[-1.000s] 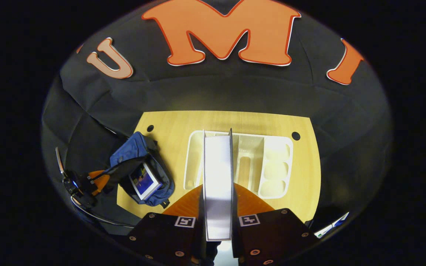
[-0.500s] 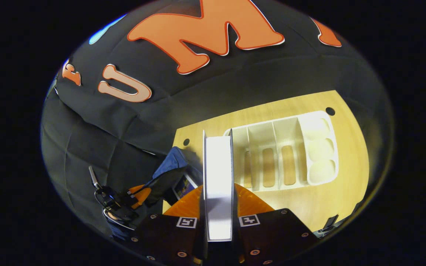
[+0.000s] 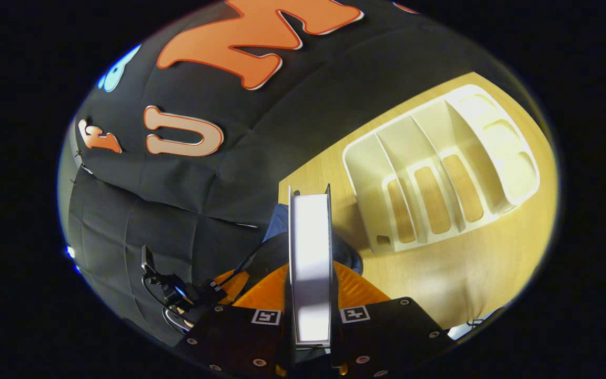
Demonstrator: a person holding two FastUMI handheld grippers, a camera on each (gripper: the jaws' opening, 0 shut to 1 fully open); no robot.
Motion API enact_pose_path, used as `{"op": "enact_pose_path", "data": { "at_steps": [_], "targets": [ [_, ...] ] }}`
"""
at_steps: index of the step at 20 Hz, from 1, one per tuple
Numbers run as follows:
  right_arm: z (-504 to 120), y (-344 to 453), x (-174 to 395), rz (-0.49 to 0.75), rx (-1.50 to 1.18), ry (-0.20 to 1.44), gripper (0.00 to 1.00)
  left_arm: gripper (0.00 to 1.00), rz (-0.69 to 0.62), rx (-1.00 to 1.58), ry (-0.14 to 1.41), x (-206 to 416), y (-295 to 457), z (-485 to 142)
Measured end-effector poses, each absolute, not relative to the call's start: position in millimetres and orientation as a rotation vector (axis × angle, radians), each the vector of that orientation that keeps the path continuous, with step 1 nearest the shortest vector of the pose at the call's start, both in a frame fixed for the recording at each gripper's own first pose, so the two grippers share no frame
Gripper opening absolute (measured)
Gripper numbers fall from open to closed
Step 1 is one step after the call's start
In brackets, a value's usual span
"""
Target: Open the schoolbag, grab two books from the bookshelf and put them into the schoolbag.
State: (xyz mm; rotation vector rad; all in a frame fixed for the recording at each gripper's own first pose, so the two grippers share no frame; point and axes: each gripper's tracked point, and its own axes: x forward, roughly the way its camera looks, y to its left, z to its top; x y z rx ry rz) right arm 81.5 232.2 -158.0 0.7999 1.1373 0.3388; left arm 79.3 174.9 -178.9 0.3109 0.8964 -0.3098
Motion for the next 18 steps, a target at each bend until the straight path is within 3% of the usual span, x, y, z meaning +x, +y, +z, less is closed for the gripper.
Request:
{"op": "enact_pose_path", "data": {
  "at_steps": [18],
  "targets": [
    [-257.6,379.7,49.1,0.288,0.904,1.146,0.26,0.04,-0.317,0.327,0.919,69.7,165.5,-181.3]
  ]
}}
